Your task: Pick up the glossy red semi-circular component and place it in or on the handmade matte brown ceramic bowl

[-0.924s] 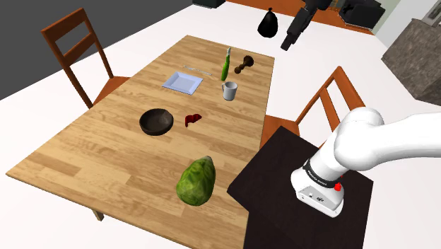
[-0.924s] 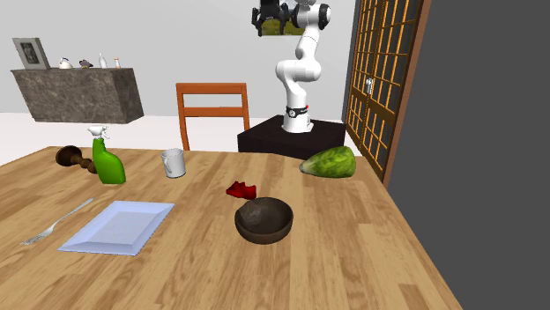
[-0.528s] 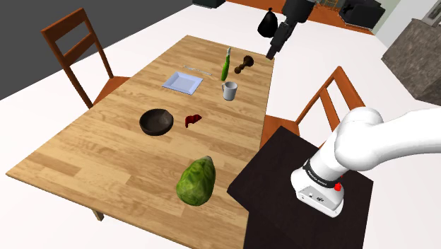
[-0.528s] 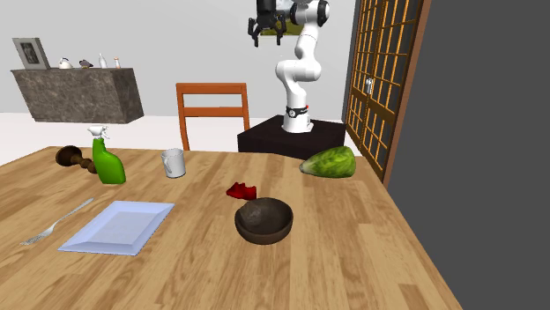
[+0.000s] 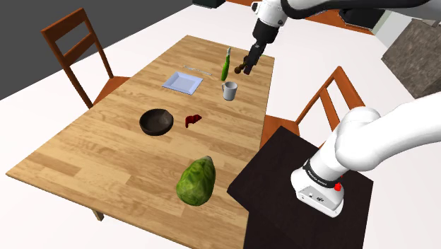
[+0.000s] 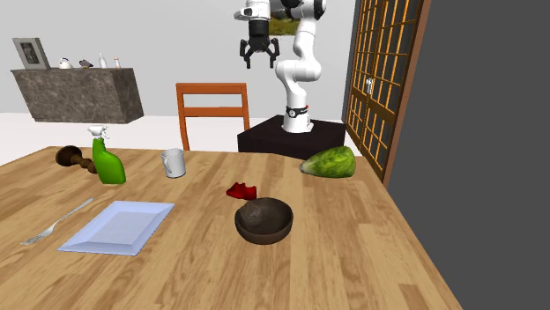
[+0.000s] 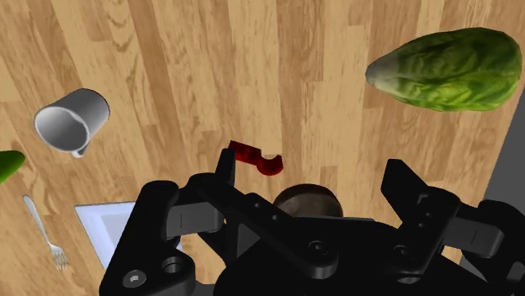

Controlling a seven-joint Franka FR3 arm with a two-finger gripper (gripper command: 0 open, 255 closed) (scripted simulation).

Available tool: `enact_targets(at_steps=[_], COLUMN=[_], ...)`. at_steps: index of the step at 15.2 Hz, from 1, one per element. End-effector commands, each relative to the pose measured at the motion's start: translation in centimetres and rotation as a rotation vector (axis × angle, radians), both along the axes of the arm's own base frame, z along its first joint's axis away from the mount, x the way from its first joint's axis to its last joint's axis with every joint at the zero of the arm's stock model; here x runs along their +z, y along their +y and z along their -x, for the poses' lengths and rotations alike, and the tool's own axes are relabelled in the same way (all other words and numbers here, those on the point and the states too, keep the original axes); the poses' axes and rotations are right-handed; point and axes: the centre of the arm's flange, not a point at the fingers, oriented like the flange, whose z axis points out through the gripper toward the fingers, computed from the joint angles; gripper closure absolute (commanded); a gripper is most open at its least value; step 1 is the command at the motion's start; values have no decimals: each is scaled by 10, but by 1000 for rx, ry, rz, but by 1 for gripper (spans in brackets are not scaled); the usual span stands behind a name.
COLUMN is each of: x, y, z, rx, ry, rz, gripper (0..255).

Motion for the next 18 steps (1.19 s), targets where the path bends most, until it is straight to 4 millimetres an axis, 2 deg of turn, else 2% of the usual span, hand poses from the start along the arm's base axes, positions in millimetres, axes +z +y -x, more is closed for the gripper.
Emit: enact_targets(at_steps=[1, 18], x=[-22, -202], y=[5, 36], z=[-19, -159], rx=[22, 202], ry=[6, 60], rz=[9, 82], gripper=[0, 0])
